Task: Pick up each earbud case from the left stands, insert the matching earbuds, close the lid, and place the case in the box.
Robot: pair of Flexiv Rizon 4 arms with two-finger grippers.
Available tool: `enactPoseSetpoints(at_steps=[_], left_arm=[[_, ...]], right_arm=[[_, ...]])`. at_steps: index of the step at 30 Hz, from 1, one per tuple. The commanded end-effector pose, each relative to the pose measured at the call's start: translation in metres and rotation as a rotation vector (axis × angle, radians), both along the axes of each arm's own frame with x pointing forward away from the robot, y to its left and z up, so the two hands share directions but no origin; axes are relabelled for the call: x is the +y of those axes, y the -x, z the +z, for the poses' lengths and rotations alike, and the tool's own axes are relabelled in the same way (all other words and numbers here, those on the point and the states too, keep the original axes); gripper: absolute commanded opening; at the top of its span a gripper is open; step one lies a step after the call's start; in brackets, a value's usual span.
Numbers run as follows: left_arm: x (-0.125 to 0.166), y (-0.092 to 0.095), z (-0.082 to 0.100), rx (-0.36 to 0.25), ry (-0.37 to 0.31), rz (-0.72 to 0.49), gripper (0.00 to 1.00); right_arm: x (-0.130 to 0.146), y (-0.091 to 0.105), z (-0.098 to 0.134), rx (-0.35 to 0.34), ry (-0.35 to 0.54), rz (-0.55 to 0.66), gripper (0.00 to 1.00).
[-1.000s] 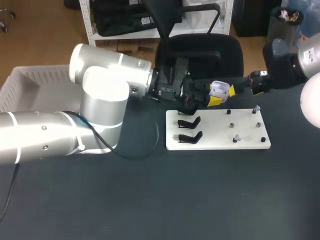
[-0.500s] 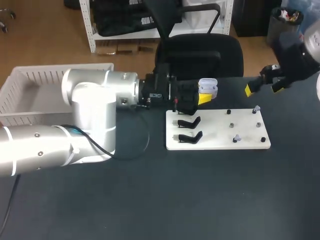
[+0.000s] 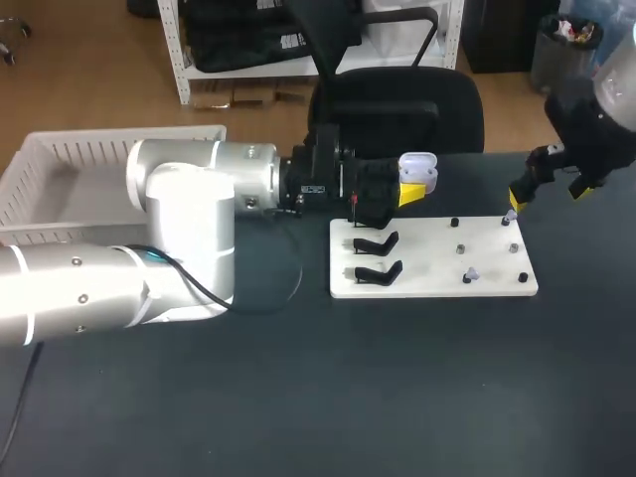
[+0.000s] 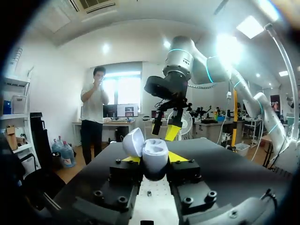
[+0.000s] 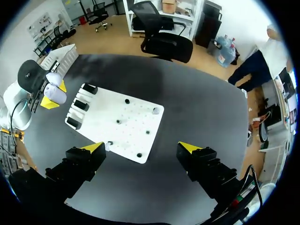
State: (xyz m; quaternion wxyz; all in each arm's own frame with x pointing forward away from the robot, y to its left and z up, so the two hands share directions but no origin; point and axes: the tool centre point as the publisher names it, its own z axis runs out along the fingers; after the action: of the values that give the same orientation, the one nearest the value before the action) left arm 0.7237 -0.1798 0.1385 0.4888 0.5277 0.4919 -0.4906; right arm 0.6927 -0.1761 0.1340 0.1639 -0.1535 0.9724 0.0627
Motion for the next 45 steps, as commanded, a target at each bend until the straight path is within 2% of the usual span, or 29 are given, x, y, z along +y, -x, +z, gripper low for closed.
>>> enactPoseSetpoints(at_steps=[1, 3, 5, 20, 25, 32, 35, 45], left_arm=[[-0.002, 0.001, 0.000, -0.008, 0.000, 0.013, 0.00], [-0.002, 0.001, 0.000, -0.008, -0.007, 0.018, 0.00], [-0.003, 0.001, -0.001, 0.000, -0.020, 0.027, 0.00], [-0.003, 0.001, -0.001, 0.000, -0.020, 0.027, 0.00], [-0.003, 0.001, -0.001, 0.000, -0.020, 0.027, 0.00], [-0.003, 0.001, -0.001, 0.000, -0.020, 0.027, 0.00], [-0.003, 0.001, -0.001, 0.000, -0.020, 0.027, 0.00], [-0.003, 0.001, -0.001, 0.000, -0.020, 0.027, 0.00]], right_arm=[[0.000, -0.003, -0.002, -0.014, 0.090, -0.022, 1.00], [-0.001, -0.005, -0.002, -0.009, 0.107, -0.010, 1.00], [-0.003, -0.006, -0.002, 0.002, 0.165, -0.028, 1.00], [-0.003, -0.006, -0.002, 0.002, 0.165, -0.028, 1.00], [-0.008, -0.012, -0.017, 0.065, 0.173, -0.017, 1.00], [-0.016, -0.026, -0.049, 0.092, 0.213, 0.000, 1.00], [-0.019, -0.033, -0.062, 0.116, 0.204, 0.020, 1.00], [-0.019, -0.051, -0.073, 0.146, 0.214, 0.089, 1.00]])
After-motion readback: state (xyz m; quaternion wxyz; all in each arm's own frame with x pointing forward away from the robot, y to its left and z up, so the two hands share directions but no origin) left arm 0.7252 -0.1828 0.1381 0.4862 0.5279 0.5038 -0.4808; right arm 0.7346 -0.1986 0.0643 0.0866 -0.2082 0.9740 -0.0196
